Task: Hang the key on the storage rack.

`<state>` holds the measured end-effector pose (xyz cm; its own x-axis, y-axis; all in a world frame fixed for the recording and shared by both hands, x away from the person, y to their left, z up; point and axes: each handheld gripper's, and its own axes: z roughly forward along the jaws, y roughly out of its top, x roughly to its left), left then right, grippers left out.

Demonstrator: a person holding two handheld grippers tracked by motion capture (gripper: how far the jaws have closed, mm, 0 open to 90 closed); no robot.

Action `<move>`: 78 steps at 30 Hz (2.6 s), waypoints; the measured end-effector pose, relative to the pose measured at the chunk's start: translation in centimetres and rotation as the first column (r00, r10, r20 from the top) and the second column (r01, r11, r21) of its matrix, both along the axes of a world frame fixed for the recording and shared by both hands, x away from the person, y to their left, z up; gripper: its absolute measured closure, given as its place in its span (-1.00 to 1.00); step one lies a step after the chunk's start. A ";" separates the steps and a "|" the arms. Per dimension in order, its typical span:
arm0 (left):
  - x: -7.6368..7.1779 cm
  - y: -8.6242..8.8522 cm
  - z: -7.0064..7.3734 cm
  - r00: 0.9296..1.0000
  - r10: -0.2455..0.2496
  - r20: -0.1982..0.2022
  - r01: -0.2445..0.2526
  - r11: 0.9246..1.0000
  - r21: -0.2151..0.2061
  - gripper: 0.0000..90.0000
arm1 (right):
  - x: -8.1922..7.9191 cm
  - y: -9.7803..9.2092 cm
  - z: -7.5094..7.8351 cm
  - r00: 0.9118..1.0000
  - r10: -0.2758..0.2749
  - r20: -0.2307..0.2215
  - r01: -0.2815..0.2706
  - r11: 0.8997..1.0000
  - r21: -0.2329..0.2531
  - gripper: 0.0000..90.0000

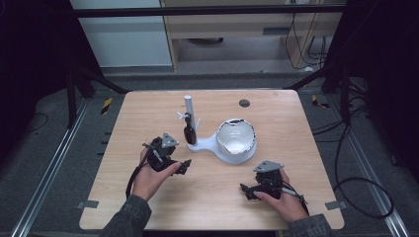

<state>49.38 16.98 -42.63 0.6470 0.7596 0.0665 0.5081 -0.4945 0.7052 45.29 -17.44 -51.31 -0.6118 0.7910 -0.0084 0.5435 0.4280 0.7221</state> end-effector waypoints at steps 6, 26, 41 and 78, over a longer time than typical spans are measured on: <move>-1.2 0.3 -0.9 1.000 -0.024 0.000 0.024 0.998 0.053 -0.91 | 0.0 0.0 0.0 1.000 -0.001 -0.001 0.001 1.000 0.001 -0.99; -3.3 4.5 -3.8 1.000 0.025 -0.017 -0.023 0.996 0.089 -0.88 | 0.0 0.0 0.0 1.000 -0.001 0.000 0.001 1.000 0.001 -0.99; -3.7 9.3 -5.8 0.991 0.130 -0.036 -0.128 0.990 0.059 -0.88 | 0.0 0.0 0.0 1.000 -0.001 -0.001 0.001 1.000 0.001 -0.99; -2.2 12.2 -8.2 0.984 0.179 -0.024 -0.180 0.983 -0.038 -1.00 | 0.0 0.0 0.0 1.000 0.000 0.000 0.000 1.000 0.001 -0.99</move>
<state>47.18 29.22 -50.86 0.5010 0.8651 0.0225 0.6003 -0.3661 0.7111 45.30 -17.42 -51.32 -0.6119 0.7909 -0.0081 0.5431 0.4275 0.7227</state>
